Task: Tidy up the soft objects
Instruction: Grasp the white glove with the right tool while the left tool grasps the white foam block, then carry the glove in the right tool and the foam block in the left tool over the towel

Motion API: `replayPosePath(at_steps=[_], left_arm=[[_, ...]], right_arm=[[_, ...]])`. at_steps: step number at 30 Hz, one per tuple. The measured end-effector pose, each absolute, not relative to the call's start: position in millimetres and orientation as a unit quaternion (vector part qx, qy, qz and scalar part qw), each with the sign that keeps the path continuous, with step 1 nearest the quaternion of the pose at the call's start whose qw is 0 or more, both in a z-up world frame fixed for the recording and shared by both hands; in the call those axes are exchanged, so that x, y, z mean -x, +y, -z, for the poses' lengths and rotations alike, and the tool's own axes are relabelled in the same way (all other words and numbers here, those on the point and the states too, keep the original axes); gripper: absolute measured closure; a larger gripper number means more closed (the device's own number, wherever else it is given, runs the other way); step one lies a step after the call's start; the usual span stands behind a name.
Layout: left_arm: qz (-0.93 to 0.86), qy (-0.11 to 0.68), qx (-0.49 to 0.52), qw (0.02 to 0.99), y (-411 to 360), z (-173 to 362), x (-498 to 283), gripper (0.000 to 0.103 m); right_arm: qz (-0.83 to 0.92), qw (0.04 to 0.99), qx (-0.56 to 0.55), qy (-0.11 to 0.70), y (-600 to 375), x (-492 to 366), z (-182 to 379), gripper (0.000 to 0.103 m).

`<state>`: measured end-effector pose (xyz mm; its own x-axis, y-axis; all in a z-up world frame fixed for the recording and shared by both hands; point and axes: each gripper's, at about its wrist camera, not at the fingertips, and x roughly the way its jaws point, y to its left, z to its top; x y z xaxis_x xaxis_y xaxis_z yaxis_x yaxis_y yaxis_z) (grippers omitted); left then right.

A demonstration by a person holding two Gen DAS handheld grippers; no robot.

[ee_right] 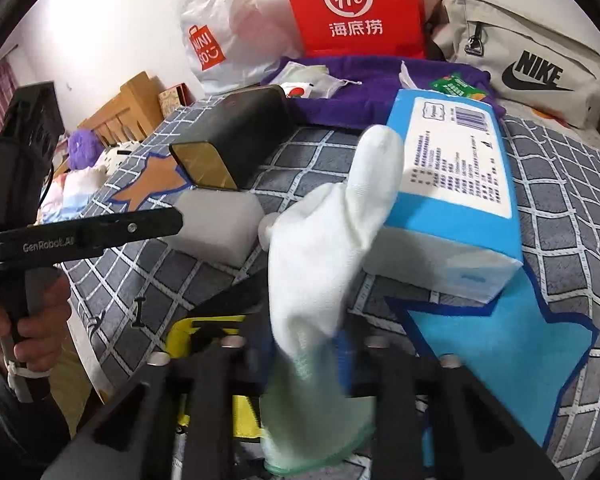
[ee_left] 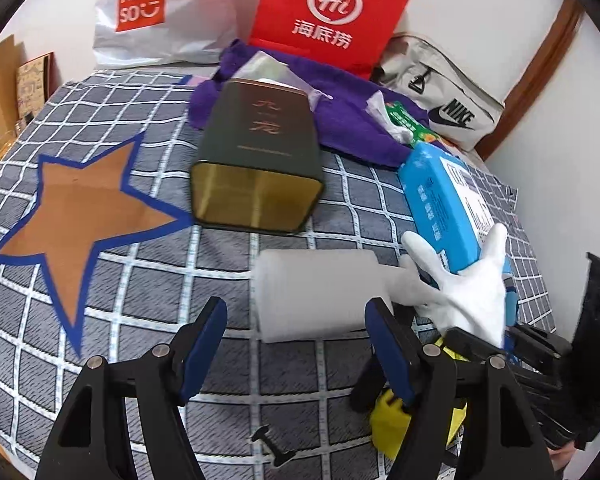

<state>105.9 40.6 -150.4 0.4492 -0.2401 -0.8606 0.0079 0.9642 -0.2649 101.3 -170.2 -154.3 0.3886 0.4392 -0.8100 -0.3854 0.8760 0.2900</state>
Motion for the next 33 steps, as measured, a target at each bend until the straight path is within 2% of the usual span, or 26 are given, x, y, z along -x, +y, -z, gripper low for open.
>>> replayPosePath(at_steps=[3, 7, 12, 20, 33], left_arm=[[0.08, 0.522, 0.097, 0.844, 29, 154, -109, 0.027], [0.083, 0.536, 0.083, 0.836, 15, 163, -114, 0.025], [0.061, 0.54, 0.066, 0.837, 3, 168, -117, 0.019], [0.033, 0.547, 0.039, 0.836, -7, 175, -121, 0.02], [0.036, 0.523, 0.07, 0.849, 14, 152, -112, 0.023]], right_arm=[[-0.241, 0.846, -0.028, 0.474, -184, -89, 135, 0.088], [-0.23, 0.862, -0.029, 0.452, -205, -77, 113, 0.088], [-0.21, 0.859, -0.007, 0.466, -221, -69, 121, 0.088], [-0.192, 0.844, -0.009, 0.501, -219, -71, 158, 0.088], [-0.193, 0.852, 0.0, 0.486, -208, -62, 140, 0.088]])
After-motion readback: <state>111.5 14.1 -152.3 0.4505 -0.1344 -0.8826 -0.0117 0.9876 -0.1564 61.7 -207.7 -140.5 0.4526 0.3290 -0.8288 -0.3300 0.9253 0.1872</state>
